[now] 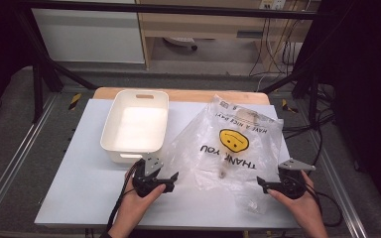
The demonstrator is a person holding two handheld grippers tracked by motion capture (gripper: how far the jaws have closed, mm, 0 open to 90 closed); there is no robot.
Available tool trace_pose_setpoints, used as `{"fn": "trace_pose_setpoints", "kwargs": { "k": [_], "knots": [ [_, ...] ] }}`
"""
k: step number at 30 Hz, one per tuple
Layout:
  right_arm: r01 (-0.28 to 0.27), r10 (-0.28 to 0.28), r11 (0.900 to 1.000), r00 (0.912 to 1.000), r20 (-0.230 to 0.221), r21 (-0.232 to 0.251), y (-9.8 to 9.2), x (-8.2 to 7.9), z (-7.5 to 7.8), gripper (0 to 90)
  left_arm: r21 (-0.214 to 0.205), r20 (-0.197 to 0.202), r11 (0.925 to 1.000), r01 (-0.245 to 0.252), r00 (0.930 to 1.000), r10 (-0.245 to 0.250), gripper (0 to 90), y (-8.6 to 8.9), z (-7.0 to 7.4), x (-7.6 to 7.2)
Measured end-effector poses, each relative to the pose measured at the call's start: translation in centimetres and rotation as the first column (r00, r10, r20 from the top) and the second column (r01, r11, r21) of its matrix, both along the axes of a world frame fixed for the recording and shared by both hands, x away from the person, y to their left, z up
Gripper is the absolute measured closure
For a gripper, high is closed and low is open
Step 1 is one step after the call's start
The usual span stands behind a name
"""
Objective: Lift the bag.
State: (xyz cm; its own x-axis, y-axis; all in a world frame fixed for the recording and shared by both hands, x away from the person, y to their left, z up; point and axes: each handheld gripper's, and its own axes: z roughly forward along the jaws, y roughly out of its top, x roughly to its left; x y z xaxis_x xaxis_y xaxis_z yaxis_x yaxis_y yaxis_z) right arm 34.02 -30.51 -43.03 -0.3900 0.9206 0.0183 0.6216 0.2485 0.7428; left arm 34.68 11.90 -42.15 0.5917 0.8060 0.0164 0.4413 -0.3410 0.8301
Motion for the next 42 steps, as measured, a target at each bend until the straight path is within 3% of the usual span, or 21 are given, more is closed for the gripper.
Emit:
{"fn": "trace_pose_setpoints", "kwargs": {
  "k": [4,7,11,16,18,24,29,31,35,37,39,42],
  "knots": [
    [0.023,-0.023,0.9997,0.9995,0.02,0.005,0.0,-0.8,0.0,6.4,0.025,-0.017,0.9996,-0.016,0.9997,0.016,19.3,-0.2,-1.0,0.4],
    [0.021,-0.021,0.9997,0.9998,-0.001,0.013,0.0,-1.1,-0.4,7.0,0.022,-0.033,0.9993,-0.029,0.999,0.03,22.6,-0.2,-1.5,0.9],
    [0.01,-0.01,0.9999,0.9998,-0.018,0.013,0.1,-1.2,-0.7,6.9,0.015,-0.044,0.9995,-0.028,0.9986,0.029,35.9,-0.3,-2.0,1.3],
    [0.045,-0.044,0.999,0.9986,-0.029,0.008,0.0,-1.3,-0.8,6.6,0.017,-0.073,0.9991,0.04,0.9966,-0.039,70.6,-0.5,-2.3,1.5],
    [0.067,-0.067,0.9977,0.9969,-0.041,0.008,-0.3,-1.2,-1.0,6.7,-0.001,-0.092,0.998,0.063,0.9938,-0.063,79.6,-0.5,-2.4,1.2],
    [0.078,-0.077,0.997,0.9946,-0.069,0.002,-0.5,-1.1,-1.6,10.2,0.0,-0.137,0.9895,0.144,0.9802,-0.143,88.0,-1.0,-2.2,-0.1],
    [0.015,-0.017,0.9997,0.9944,-0.104,-0.018,-0.2,-1.0,-1.9,31.0,0.006,-0.173,0.9784,0.207,0.9638,-0.203,88.5,-1.7,-2.1,-1.5],
    [0.008,-0.013,0.9983,0.9961,-0.088,-0.057,-0.2,-1.1,-1.9,41.3,0.0,-0.193,0.9722,0.234,0.954,-0.23,88.6,-2.0,-2.1,-2.3],
    [0.003,-0.008,0.998,0.9965,-0.084,-0.064,-0.9,-0.8,-1.7,62.9,-0.037,-0.232,0.955,0.294,0.9271,-0.294,88.8,-3.1,-2.5,-4.1],
    [-0.001,-0.004,0.9976,0.9967,-0.082,-0.07,-1.2,-0.6,-1.6,74.0,-0.031,-0.238,0.9478,0.317,0.9186,-0.315,88.7,-3.7,-2.6,-4.8],
    [-0.001,-0.005,0.9975,0.9964,-0.085,-0.071,-1.5,-0.3,-1.6,85.0,-0.014,-0.228,0.9456,0.325,0.9196,-0.319,88.3,-4.1,-2.6,-5.2],
    [0.017,-0.024,0.9965,0.996,-0.086,-0.082,-2.0,0.0,-1.5,89.6,-0.009,-0.22,0.9512,0.309,0.9274,-0.303,86.1,-4.0,-2.6,-5.1]
  ]
}}
